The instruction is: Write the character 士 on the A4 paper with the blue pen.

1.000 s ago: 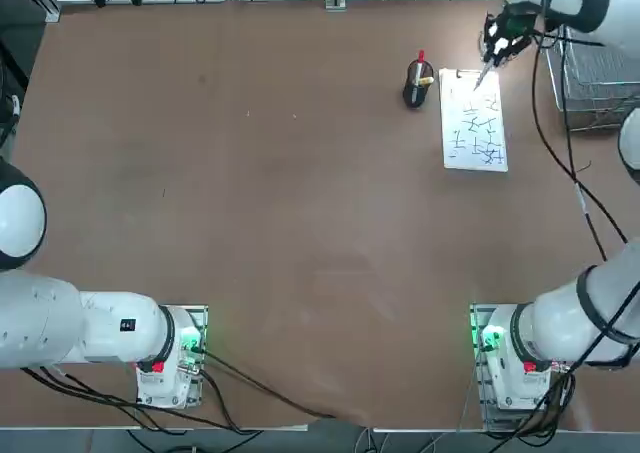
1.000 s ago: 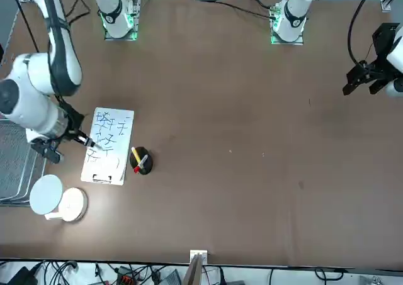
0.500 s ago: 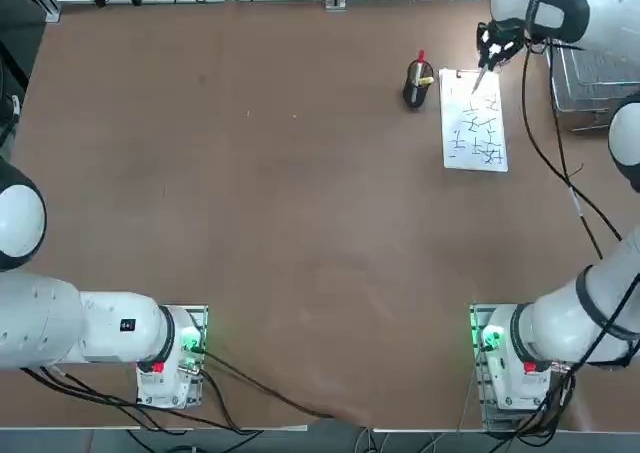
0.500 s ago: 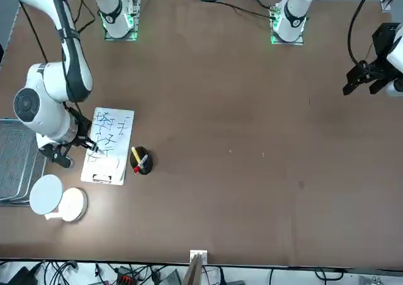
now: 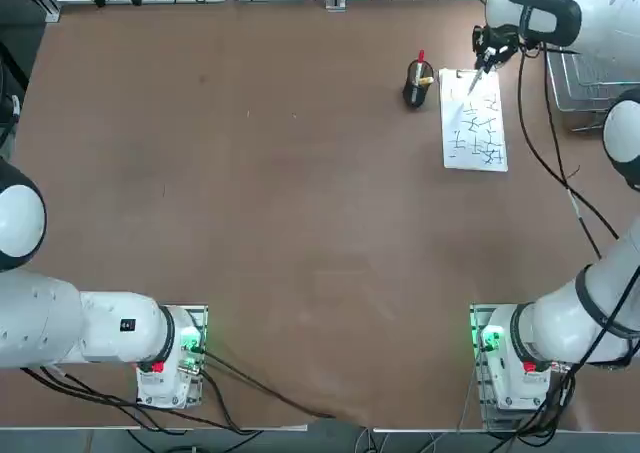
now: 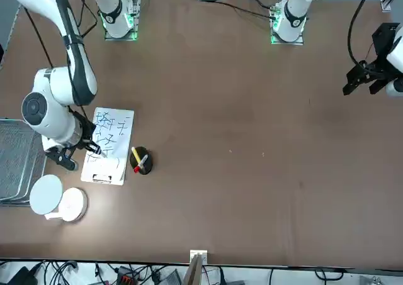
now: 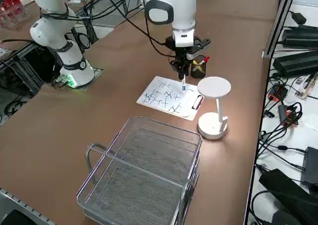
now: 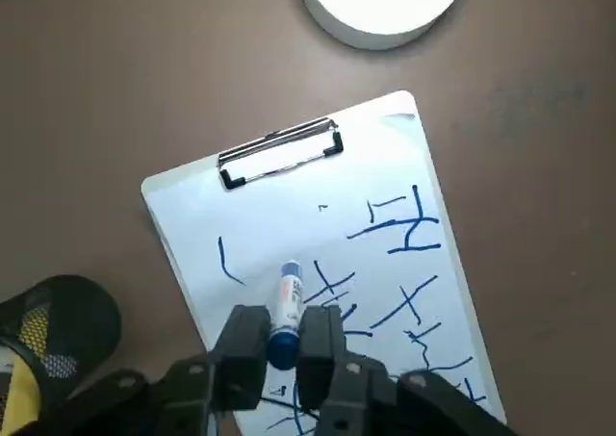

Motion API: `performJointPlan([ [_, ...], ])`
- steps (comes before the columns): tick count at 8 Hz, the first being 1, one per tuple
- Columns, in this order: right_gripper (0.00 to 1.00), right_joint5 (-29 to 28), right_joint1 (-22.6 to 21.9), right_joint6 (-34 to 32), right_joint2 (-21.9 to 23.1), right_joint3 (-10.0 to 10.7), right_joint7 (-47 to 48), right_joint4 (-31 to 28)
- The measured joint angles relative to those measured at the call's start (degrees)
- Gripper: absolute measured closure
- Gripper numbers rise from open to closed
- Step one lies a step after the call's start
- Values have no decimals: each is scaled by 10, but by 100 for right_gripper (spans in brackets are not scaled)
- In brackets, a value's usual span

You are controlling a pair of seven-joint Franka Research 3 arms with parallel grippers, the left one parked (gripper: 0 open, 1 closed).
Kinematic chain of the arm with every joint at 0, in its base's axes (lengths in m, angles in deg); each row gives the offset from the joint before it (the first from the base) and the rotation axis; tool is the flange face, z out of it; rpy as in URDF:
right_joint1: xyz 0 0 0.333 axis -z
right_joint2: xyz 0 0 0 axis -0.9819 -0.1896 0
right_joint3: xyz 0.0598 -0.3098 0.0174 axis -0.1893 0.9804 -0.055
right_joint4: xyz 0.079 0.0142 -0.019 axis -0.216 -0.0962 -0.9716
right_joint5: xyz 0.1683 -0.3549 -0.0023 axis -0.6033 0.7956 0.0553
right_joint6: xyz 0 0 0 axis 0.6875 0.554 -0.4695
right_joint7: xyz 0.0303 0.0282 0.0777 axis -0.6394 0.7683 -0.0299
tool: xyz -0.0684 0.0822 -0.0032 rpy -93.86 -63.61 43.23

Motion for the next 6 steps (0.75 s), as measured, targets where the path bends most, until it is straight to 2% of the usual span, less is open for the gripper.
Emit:
performJointPlan([
  [6,81,5,0,15,-8,0,9,-10],
])
